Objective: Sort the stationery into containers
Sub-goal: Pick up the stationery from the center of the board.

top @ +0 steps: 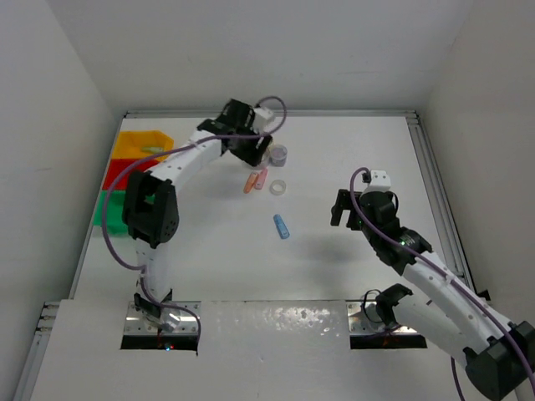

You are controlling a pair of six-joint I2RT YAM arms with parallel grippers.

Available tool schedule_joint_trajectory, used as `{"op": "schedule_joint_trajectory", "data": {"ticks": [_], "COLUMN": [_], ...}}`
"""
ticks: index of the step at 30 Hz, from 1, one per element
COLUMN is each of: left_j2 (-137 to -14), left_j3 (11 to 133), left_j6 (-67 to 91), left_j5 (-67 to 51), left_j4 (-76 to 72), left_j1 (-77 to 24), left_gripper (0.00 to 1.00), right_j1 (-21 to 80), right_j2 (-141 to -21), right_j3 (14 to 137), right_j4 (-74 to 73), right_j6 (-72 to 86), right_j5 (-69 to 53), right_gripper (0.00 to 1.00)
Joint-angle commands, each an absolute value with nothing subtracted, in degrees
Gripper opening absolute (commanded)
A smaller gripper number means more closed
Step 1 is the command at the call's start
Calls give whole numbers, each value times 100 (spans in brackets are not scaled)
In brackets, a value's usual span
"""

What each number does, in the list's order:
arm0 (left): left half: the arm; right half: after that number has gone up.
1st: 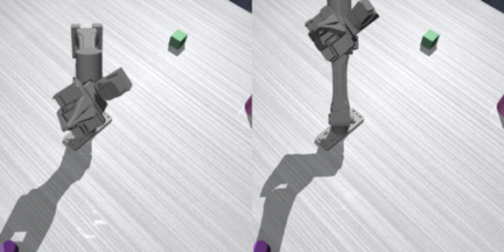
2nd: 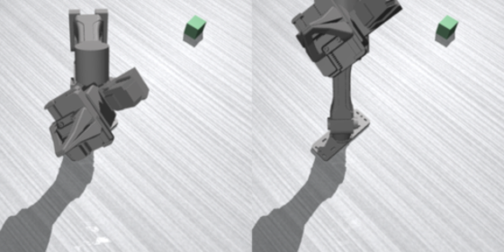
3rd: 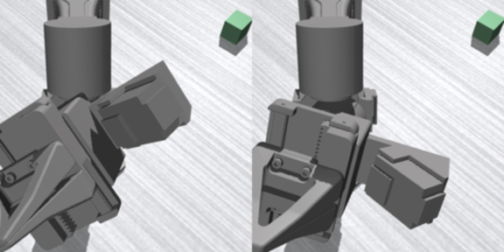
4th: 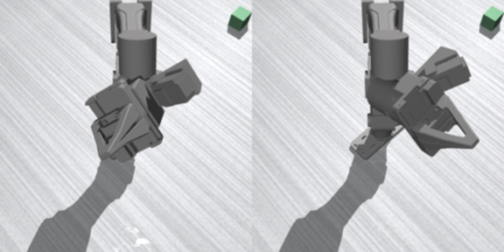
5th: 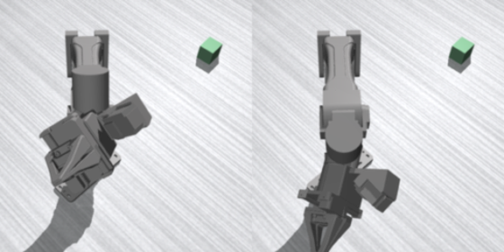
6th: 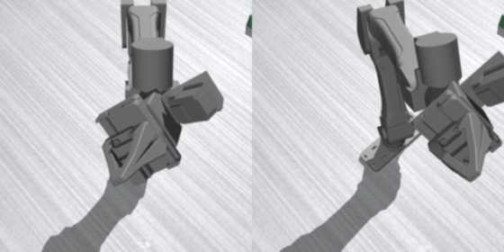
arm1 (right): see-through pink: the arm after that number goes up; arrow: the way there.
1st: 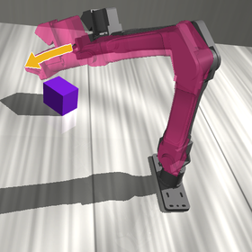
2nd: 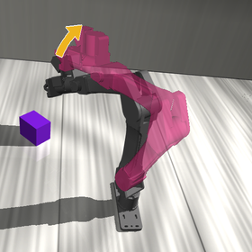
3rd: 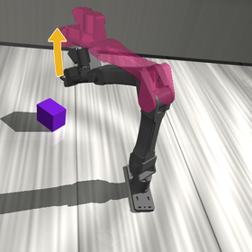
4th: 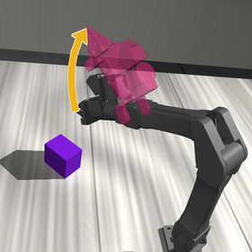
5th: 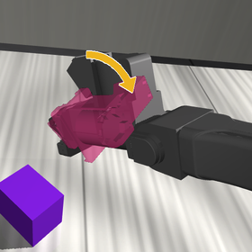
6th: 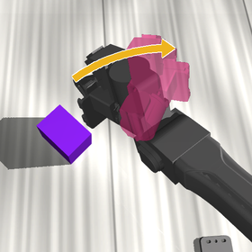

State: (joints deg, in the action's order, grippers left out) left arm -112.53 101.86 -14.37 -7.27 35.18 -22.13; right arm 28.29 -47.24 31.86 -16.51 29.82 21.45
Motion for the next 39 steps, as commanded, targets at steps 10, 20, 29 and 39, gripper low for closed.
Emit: {"op": "schedule_joint_trajectory", "data": {"ticks": [10,20,29,39], "left_j2": [-12427,-12647,-12980,-13202], "left_j3": [10266,9967,10054,10213], "left_j6": [-1266,-1274,-1248,-1116], "left_j5": [606,202,237,150], "left_j4": [4245,3955,3805,3981], "left_j1": [-2619,-2689,-2742,-2751], "left_gripper": [47,47,47,6], "right_j1": [2909,2909,2909,2909], "right_j2": [-3534,-3524,-3630,-3595], "right_j3": [2725,2707,2769,2795], "right_j4": [-2417,-2487,-2505,-2593], "right_j6": [3665,3700,3656,3551], "right_j5": [2461,2461,2470,2619], "right_gripper": [95,94,94,94]}}
